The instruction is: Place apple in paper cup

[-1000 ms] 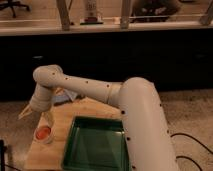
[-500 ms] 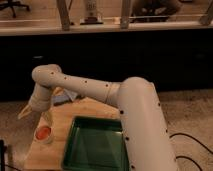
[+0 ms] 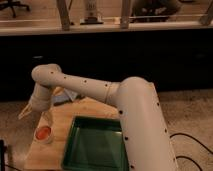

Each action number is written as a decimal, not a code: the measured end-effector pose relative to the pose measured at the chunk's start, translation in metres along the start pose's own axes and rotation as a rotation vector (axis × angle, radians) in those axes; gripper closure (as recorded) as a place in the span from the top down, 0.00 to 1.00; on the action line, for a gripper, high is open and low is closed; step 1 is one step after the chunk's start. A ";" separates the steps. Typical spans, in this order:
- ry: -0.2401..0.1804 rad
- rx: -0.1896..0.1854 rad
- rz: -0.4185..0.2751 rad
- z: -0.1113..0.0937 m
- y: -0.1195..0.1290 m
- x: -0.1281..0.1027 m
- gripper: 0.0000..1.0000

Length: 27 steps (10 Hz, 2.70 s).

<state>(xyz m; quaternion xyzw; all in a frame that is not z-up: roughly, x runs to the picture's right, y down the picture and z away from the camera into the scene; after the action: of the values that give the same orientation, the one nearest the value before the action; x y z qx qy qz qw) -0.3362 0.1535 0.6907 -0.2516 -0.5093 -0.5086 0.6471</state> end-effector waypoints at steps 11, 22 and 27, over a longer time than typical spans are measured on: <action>0.057 0.029 0.017 -0.017 0.016 0.008 0.80; 0.057 0.030 0.017 -0.017 0.016 0.008 0.80; 0.056 0.030 0.018 -0.017 0.017 0.008 0.80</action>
<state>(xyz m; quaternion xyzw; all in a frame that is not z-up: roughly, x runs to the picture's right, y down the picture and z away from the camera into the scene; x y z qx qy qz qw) -0.3146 0.1420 0.6955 -0.2320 -0.4962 -0.5020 0.6693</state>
